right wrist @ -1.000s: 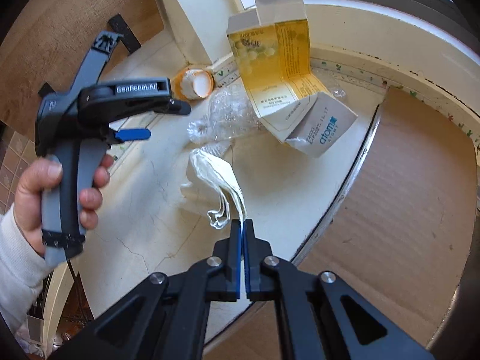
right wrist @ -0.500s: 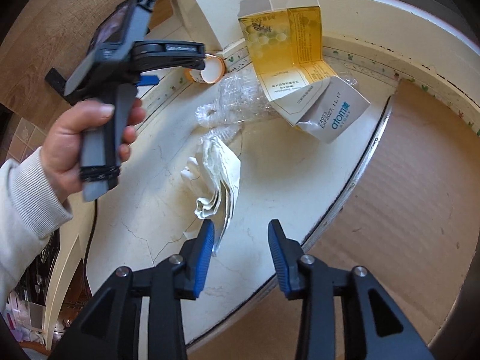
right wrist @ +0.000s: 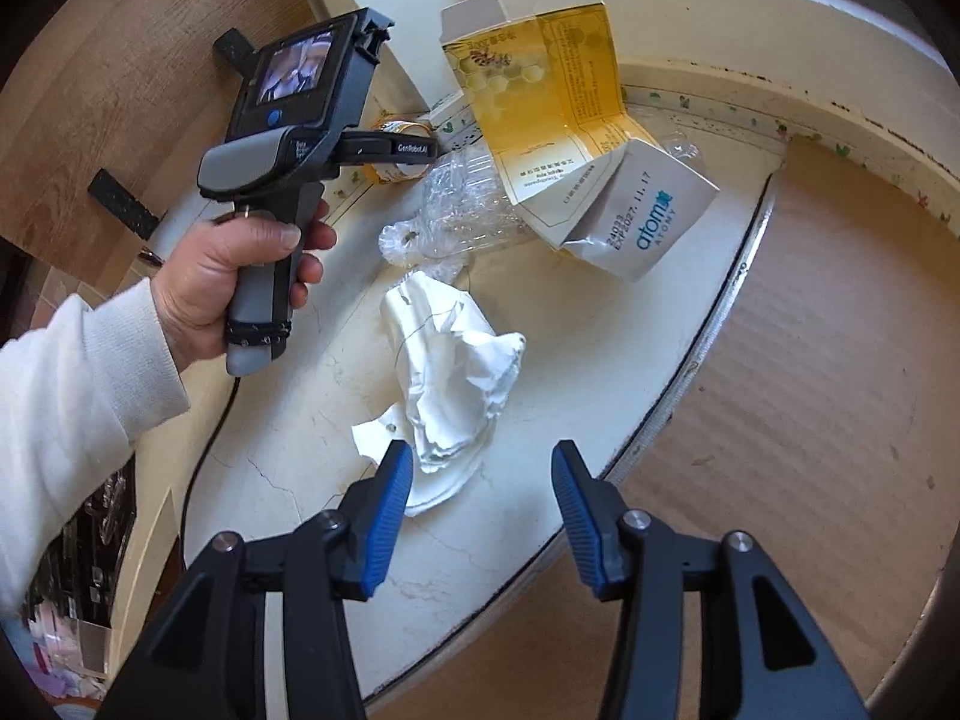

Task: Collect trash
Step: 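Grasp the orange-white paper cup with the left tool while the right tool grasps the white tissue, then carry the cup and tissue down over the black bin with both tools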

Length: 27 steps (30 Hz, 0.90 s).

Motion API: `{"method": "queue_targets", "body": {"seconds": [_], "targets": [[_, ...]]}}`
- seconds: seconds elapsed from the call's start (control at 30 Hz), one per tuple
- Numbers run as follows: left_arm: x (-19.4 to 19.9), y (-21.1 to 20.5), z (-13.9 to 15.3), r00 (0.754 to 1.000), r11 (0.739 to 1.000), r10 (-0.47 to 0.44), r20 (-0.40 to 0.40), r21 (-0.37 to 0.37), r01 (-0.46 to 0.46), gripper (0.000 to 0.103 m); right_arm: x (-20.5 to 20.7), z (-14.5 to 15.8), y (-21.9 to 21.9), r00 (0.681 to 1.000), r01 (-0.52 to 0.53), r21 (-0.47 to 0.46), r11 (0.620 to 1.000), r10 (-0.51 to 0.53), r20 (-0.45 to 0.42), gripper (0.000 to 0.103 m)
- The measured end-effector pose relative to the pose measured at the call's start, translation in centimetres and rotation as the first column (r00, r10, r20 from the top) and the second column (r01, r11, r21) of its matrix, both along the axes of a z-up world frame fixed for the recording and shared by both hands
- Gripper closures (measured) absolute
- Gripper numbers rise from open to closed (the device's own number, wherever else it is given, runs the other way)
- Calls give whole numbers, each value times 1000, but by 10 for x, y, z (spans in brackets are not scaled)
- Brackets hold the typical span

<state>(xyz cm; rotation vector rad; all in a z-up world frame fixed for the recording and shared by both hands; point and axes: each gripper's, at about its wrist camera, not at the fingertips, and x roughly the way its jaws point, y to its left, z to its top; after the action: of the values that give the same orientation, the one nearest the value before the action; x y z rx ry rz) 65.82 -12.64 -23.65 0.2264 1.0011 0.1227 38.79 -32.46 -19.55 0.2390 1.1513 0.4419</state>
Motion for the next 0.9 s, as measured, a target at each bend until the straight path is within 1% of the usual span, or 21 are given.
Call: {"method": "queue_targets", "body": {"seconds": [0.17, 0.27, 0.33, 0.4, 0.47, 0.5, 0.53, 0.57, 0.6, 0.63, 0.67, 0.7, 0.77, 0.83, 0.9], "targets": [[-16, 10, 7, 1000, 999, 1, 13, -49, 0, 64, 8, -3, 6, 1000, 0, 14, 1000, 0, -14, 54], [-38, 15, 15, 1000, 997, -20, 23, -72, 21, 65, 17, -8, 13, 1000, 9, 41, 999, -7, -30, 54], [-55, 23, 24, 999, 995, -25, 29, -98, 27, 65, 24, -12, 14, 998, 33, 49, 998, -31, -49, 53], [-74, 30, 31, 999, 992, -23, 26, -128, 26, 65, 26, -15, 13, 998, 56, 74, 996, -54, -32, 54], [-89, 36, 36, 1000, 987, -20, 19, -157, 23, 65, 27, -17, 15, 997, 71, 72, 995, -70, -6, 54], [-100, 39, 39, 1000, 985, -15, 15, -169, 17, 65, 29, -16, 19, 997, 74, 49, 996, -74, 5, 57], [-110, 41, 42, 1000, 983, -12, 12, -185, 14, 65, 29, -17, 21, 997, 78, 26, 997, -78, 8, 63], [-118, 45, 46, 1000, 979, -9, 6, -204, 10, 65, 29, -17, 23, 997, 81, 20, 997, -81, 11, 64], [-131, 50, 51, 1000, 972, -5, 3, -235, 5, 65, 29, -17, 25, 997, 82, 18, 996, -82, 6, 67], [-135, 44, 50, 1000, 968, -2, -1, -250, 2, 65, 25, -16, 26, 996, 85, 17, 996, -85, 3, 68], [-149, 47, 55, 1000, 964, 3, -12, -266, -6, 65, 20, -14, 28, 996, 86, 9, 996, -86, 4, 69], [-175, 35, 57, 1000, 959, 4, -17, -282, -9, 65, 17, -11, 28, 996, 85, 2, 996, -85, 7, 69], [-204, 38, 66, 999, 947, 3, -35, -321, -14, 65, 2, 1, 32, 996, 84, -7, 996, -84, 21, 70], [-240, 43, 78, 999, 940, -4, -52, -342, -15, 65, -18, 13, 33, 996, 86, -12, 996, -86, 34, 70], [-271, 48, 88, 998, 915, -18, -61, -403, -8, 65, -38, 25, 36, 995, 93, -17, 995, -92, 43, 70]]}}
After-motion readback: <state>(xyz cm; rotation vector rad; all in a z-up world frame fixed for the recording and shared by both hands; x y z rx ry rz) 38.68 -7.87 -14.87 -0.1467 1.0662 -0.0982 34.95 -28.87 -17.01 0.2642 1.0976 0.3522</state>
